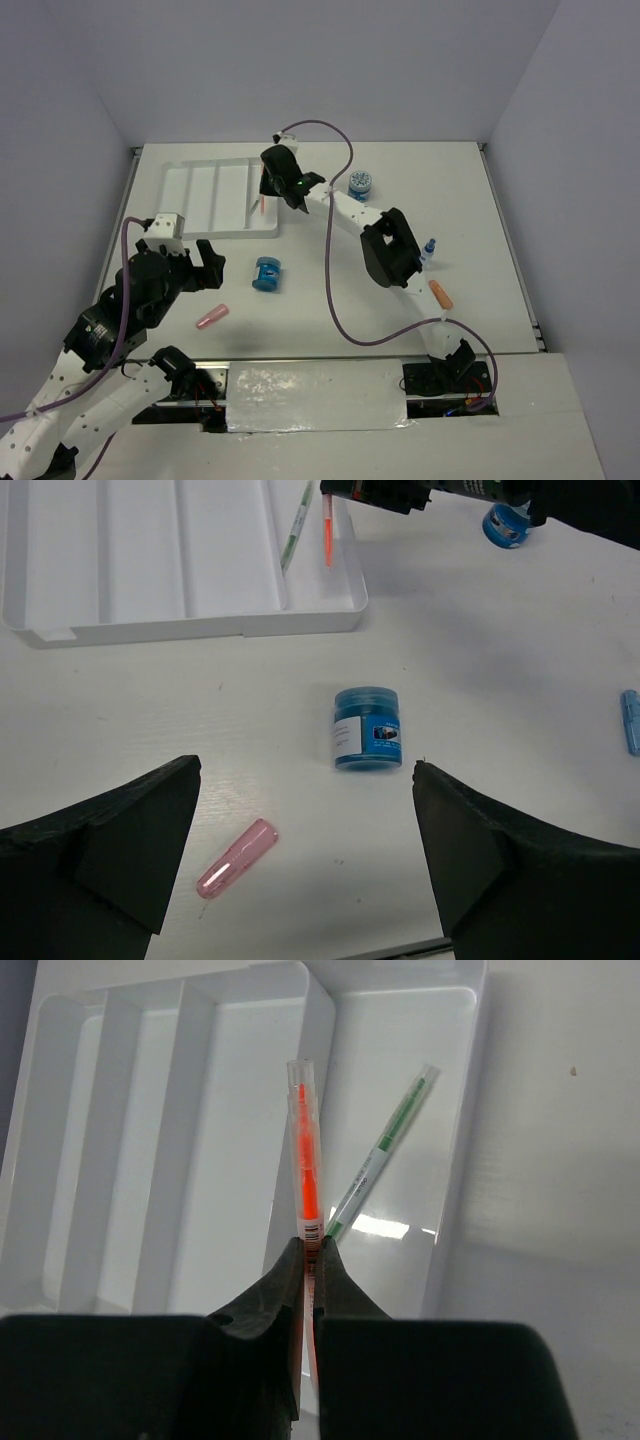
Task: Sort the stationery into containers
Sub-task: Place the pen in the storage box.
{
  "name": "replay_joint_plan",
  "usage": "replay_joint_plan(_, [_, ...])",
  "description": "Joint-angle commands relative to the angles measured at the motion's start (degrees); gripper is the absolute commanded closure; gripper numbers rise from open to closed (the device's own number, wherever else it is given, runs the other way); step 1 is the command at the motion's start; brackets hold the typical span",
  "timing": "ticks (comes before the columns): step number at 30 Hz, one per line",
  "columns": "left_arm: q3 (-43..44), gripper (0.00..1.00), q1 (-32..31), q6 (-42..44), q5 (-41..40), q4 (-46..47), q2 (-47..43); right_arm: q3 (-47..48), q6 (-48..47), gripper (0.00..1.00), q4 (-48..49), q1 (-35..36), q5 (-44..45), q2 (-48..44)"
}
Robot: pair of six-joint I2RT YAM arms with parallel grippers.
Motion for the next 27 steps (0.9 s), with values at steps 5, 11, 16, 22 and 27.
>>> replay_joint_plan(5, [-0.23,0.01,0.09,1.74,1.49,3.16,-0.44,-0.61,-0.49,0.92,2.73,0.12,-3.63,2.47])
replay_joint_plan(11, [-0.49,0.01,0.09,1.83,3.16,3.77,-1.32,0.80,-0.14,0.89,1.76,0.21,-3.20,3.17])
replay_joint_plan(16, [-0.40,0.01,0.09,1.57,2.72,3.51,-1.76,-0.33,-0.66,0.55,1.76,0.39,-2.58,1.51])
replay_joint_plan(22, [0.04,0.01,0.09,1.13,1.49,2.73,-0.44,-8.15,-3.56,0.37,5.01,1.18,-3.90,-9.72])
replay_joint_plan(27, [0.91,0.01,0.09,-2.64,-7.28,-0.35,-0.88,-18.96,-5.41,0.10,4.93,3.37,0.13,-26.15])
